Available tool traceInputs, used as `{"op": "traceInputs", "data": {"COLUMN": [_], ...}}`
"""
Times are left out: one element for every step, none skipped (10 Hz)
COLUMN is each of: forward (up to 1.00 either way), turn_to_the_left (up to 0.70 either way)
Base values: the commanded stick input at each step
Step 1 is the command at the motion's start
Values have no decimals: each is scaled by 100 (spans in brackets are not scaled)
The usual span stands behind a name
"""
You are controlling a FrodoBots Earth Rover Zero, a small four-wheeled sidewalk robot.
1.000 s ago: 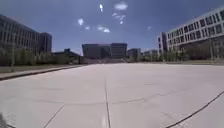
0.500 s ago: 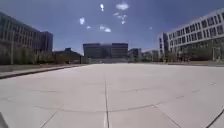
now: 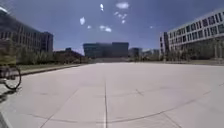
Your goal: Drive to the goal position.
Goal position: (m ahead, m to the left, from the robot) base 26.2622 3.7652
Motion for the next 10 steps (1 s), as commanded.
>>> {"op": "traceInputs", "data": {"forward": [50, 50, 50, 50, 50, 50, 50, 50, 50, 50], "turn_to_the_left": [0, 0, 0, 0, 0, 0, 0, 0, 0, 0]}}
